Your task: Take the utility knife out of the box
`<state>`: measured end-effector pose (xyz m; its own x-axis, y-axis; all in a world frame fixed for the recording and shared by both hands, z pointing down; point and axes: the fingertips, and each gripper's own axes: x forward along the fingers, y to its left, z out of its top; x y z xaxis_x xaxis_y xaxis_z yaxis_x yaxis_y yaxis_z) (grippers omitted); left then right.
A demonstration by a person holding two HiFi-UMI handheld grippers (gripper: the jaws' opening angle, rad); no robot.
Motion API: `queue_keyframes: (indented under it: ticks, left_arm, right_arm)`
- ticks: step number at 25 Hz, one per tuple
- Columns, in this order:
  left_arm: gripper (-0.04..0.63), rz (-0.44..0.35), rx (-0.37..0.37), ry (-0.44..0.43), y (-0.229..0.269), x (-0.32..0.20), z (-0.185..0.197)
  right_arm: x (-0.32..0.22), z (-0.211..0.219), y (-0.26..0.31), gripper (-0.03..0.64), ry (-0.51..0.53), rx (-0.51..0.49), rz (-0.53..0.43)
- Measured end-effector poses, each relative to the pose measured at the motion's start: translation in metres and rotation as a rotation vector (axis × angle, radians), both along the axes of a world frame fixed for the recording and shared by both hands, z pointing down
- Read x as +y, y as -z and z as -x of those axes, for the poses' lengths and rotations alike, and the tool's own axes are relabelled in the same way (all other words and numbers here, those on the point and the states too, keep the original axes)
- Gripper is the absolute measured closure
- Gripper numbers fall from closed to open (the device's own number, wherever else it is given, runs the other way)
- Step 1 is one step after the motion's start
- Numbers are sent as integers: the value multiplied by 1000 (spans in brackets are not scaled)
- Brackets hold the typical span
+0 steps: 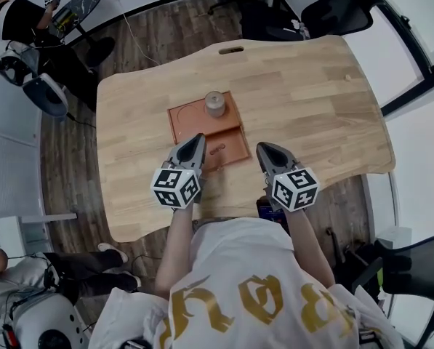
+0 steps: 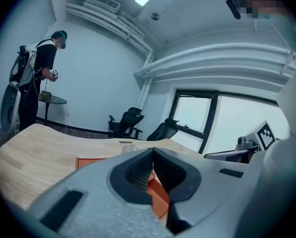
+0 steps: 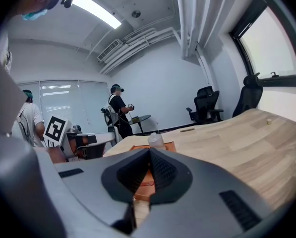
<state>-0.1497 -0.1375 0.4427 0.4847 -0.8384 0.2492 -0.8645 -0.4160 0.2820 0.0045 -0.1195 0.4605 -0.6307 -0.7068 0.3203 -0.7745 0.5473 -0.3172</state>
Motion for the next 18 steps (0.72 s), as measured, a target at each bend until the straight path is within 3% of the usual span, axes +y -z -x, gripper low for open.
queue_keyframes:
  ticks: [18]
  left_arm:
    - [584, 63, -118, -74, -33, -5, -8]
  right_arm:
    - [-15, 8, -19, 606, 29, 4, 49]
